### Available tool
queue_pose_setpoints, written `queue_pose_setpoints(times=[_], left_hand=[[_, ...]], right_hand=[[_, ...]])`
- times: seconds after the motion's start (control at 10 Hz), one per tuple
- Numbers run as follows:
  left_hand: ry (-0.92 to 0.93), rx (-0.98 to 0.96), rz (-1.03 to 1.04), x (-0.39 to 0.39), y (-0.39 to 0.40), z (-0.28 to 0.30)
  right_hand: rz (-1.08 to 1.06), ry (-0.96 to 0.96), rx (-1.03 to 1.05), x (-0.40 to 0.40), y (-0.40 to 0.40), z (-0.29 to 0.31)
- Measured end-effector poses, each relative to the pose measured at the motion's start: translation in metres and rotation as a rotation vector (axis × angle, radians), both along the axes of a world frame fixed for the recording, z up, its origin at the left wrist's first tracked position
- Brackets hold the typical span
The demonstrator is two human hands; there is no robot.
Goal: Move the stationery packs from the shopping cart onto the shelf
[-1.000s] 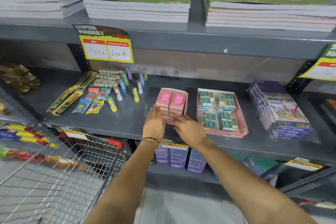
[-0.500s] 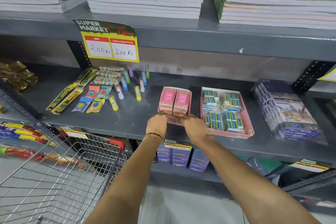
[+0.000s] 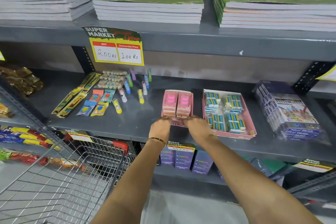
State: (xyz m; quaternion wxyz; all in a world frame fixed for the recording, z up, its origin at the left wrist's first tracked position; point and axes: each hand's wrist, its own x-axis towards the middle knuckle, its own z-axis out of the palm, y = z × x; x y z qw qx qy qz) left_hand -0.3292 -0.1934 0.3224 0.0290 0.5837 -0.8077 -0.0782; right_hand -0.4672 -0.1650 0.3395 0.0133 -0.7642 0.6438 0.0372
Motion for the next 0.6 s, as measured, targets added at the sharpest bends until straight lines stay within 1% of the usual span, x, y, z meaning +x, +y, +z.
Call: queue_pose_setpoints(times=[0.1,0.2,0.3,0.4,0.5,0.6], left_hand=[[-0.001,0.033,-0.014,0.002,0.001,0.000],[0.045,0.074,-0.026,0.003,0.004,0.000],[0.124,0.015,-0.025,0.006,0.012,0.003],[0.159,-0.110,-0.059,0.006,0.022,0.013],[0.133,-0.210,-0.068,0.005,0.035,0.030],[0.122,-0.319,-0.065,0.005,0.038,0.047]], right_hand=[[-0.011,-0.008,0.008,0.001,0.002,0.000],[-0.016,-0.068,-0.011,0.001,0.008,-0.002],[-0.036,-0.121,-0.125,0.002,0.017,-0.002],[-0.082,-0.106,-0.292,0.001,0.024,0.002],[-0.134,-0.062,-0.371,0.002,0.033,0.018],[-0.113,-0.044,-0.529,0.004,0.037,0.032]])
